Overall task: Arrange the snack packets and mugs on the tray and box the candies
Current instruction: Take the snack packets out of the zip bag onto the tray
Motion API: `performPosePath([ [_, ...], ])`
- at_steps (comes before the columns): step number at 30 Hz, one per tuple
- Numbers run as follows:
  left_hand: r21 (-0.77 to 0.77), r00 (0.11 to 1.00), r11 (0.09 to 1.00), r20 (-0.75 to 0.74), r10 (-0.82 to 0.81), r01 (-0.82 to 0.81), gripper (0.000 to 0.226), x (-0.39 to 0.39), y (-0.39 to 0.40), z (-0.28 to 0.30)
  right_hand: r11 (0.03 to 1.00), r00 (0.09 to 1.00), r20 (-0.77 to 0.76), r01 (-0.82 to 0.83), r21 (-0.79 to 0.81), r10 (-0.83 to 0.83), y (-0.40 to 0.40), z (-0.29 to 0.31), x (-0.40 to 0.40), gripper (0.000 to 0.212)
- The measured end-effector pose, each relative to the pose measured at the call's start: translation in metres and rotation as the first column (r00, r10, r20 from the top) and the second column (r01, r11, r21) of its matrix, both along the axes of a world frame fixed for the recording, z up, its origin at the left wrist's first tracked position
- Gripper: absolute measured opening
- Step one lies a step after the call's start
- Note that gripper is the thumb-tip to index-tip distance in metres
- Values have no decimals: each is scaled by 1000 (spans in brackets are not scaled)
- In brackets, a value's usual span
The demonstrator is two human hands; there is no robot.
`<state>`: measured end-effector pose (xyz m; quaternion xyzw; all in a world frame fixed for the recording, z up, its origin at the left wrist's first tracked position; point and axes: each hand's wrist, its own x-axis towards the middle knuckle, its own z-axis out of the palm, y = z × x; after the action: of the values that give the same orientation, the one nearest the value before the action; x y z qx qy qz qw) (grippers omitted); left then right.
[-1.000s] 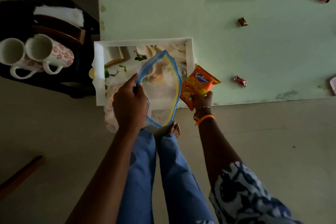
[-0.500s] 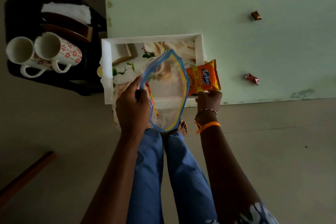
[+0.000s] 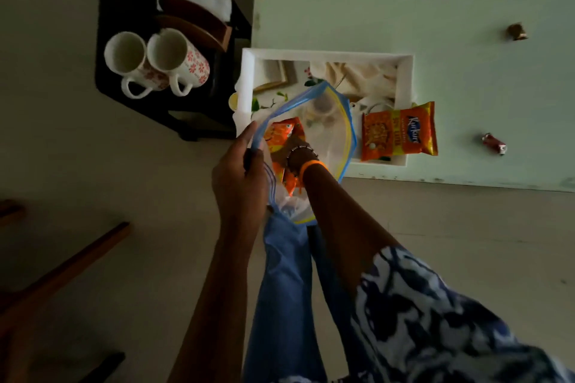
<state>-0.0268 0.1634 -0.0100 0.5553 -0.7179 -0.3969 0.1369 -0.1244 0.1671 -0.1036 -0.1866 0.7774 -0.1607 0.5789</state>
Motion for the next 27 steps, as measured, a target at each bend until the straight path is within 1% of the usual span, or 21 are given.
performPosePath([
  [1,10,1000,1000,-9,-8,8,34,3,0,-1,1000,999,27,-20,10,20,-3,-5,6,48],
  [3,24,999,999,-28,-32,33,36,7,2,-1,1000,1000,-30,9,-5,-9,-5,-13,15,54],
  [5,23,998,999,-37,-49,50,36,10,2,-3,991,988,-79,131,-27,-133,-5,-14,17,63],
  [6,20,998,998,-38,-51,51,36,11,2,-3,985,979,-112,165,-51,-170,-4,-12,14,63],
  [7,23,998,999,-39,-48,49,36,11,2,-4,981,973,-130,183,-60,-189,-2,-9,8,59],
  [9,41,999,998,-40,-37,38,36,7,1,-4,987,974,-162,154,-34,-158,7,4,-11,46],
  [10,53,998,998,-46,-30,32,37,4,1,-3,988,967,-204,149,-37,-153,14,12,-21,43],
  [12,81,998,996,-54,-38,42,41,-7,3,-2,976,942,-258,201,-83,-216,31,31,-42,40],
  [14,96,996,992,-18,-84,85,44,-21,5,-2,950,903,-302,263,-170,-305,50,48,-61,34],
  [16,94,990,986,19,-138,136,45,-36,10,-5,896,876,-223,377,-236,-428,70,65,-79,26],
  [19,99,978,977,63,-198,191,46,-56,18,-10,763,790,-7,590,-262,-613,102,83,-105,26],
  [21,97,973,975,103,-208,199,46,-67,22,-16,690,740,108,662,-293,-664,127,92,-122,24],
  [23,80,966,977,153,-207,197,46,-74,27,-21,645,715,170,690,-329,-678,151,98,-138,15],
  [24,75,963,978,175,-207,197,46,-78,30,-23,621,698,179,705,-343,-693,161,99,-147,14],
  [27,65,956,980,219,-196,186,45,-87,36,-29,546,626,158,757,-358,-764,179,95,-171,21],
])
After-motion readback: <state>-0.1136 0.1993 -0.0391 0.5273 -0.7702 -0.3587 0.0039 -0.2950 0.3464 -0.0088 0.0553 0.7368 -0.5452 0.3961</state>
